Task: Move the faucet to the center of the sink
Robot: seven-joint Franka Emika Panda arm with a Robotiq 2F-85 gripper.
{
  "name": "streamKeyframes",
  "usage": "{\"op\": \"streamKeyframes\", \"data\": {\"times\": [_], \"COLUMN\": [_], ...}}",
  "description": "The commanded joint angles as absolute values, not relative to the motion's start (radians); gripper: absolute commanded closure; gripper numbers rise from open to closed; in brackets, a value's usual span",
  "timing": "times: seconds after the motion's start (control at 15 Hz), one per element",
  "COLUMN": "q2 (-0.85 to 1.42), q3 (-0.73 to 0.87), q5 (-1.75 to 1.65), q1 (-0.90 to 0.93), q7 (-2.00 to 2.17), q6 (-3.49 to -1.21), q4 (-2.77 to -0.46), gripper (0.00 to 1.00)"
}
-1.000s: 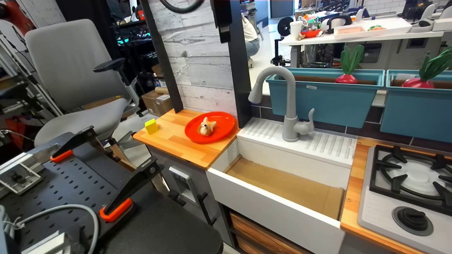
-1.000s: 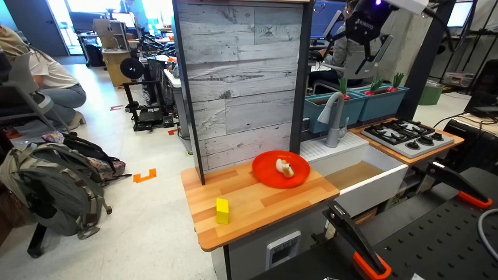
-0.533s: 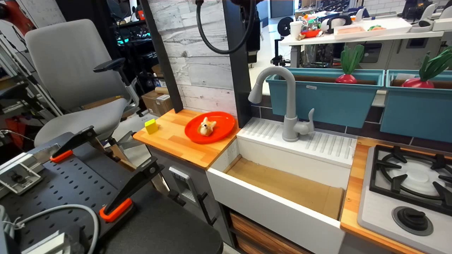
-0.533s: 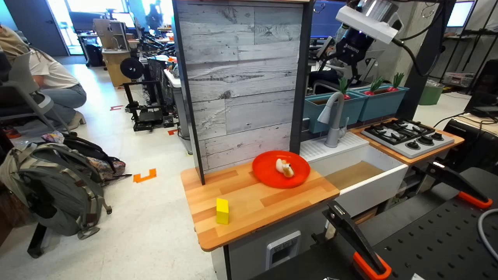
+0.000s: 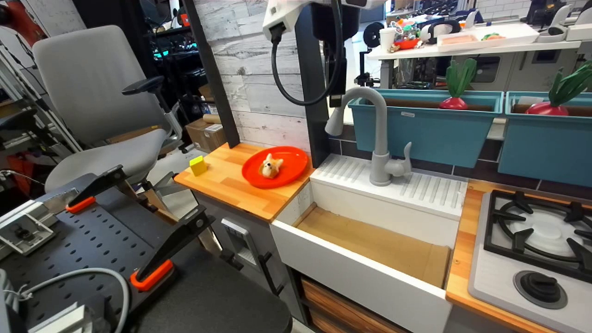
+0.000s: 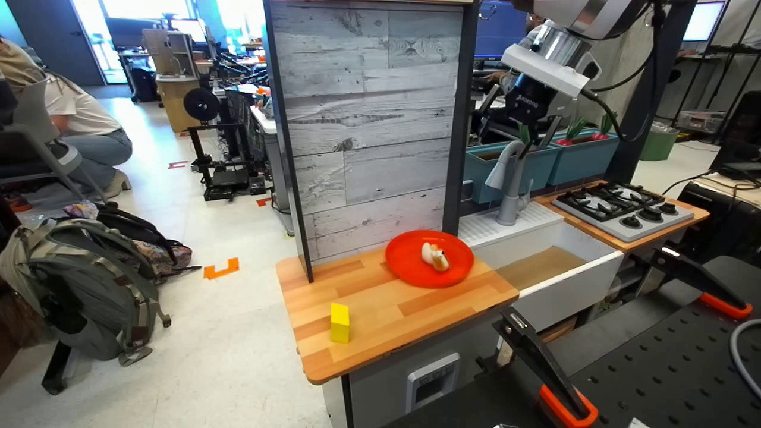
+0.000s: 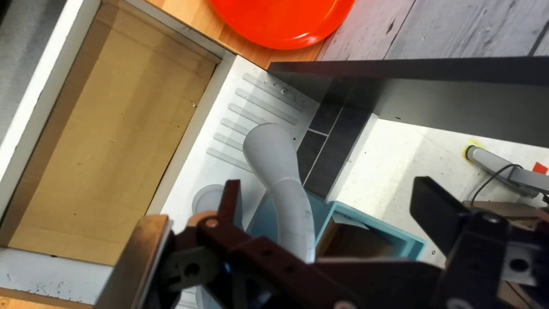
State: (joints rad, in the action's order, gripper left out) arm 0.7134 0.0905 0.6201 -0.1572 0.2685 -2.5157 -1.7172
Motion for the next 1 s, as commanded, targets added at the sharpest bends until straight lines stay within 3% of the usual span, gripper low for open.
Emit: {"op": "streamKeyframes", "data": {"times": [0.0, 0.2, 0.27, 0.4, 0.93], "q2": [0.754, 0.77, 0.775, 0.777, 0.759], "q3": [0.077, 0.079, 0.081, 0.086, 0.1], "q5": [0.605, 0.606, 0.601, 0.592, 0.544], "q1": [-0.173, -0.175, -0.174, -0.171, -0.163], "q7": [0.298, 0.311, 0.316, 0.32, 0.308], "q6": [-2.538, -2.543, -2.541, -2.542, -2.59], "q4": [-1.67, -1.648, -1.643, -1.643, -1.696], "gripper": [0.0, 0.0, 0.25, 0.33, 0.95]}}
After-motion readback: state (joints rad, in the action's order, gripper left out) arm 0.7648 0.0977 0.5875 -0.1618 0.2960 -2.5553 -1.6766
